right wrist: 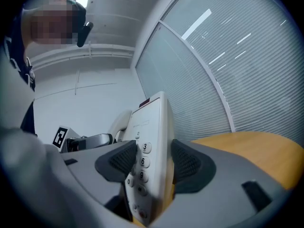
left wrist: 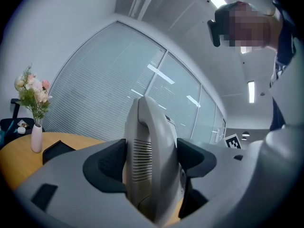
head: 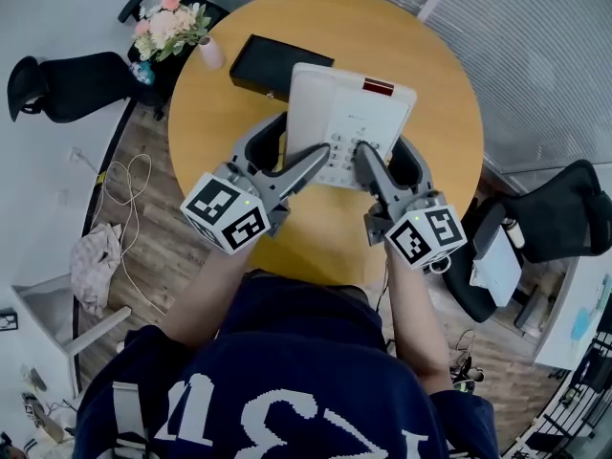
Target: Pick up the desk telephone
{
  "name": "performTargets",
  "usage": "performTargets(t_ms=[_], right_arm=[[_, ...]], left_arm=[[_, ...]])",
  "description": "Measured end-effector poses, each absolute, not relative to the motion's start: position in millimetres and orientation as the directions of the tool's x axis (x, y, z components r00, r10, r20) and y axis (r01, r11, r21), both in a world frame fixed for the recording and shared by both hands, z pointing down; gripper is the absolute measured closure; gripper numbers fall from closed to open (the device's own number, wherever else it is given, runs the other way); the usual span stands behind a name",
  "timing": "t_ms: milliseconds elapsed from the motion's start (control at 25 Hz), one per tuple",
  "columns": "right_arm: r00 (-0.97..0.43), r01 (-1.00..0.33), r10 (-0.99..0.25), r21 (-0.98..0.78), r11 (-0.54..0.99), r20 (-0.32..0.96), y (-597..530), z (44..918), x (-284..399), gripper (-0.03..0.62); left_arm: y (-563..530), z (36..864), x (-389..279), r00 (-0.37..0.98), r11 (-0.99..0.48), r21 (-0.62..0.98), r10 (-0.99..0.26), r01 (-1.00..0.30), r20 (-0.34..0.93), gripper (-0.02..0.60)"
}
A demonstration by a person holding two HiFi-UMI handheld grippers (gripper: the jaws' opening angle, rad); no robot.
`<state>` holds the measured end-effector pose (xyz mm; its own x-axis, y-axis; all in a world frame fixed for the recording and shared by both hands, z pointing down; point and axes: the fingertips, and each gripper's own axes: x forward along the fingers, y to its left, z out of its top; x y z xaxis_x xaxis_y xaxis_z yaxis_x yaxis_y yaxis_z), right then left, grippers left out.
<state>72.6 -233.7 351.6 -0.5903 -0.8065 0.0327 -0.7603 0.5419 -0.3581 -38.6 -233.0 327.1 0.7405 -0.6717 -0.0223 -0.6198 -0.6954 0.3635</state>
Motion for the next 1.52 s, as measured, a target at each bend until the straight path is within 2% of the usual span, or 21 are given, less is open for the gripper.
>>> performTargets(t_ms=[440,1520], right_arm=[[-0.575,-0.779,-0.816,-0.269,0.566,-0.052,-226,320,73,0.344],[-0.566,-0.786,-0.820,-0.247,0.567,-0.081,-216,298,70,0.349]], left_arm=[[-224,300,-37,0.732,-0.711,0.296,-0.679,-0.638,-0.055,0.236],[-215,277,-39,0.739,-0.736,0.234,-0.667,-0.636,-0.089,0.236]])
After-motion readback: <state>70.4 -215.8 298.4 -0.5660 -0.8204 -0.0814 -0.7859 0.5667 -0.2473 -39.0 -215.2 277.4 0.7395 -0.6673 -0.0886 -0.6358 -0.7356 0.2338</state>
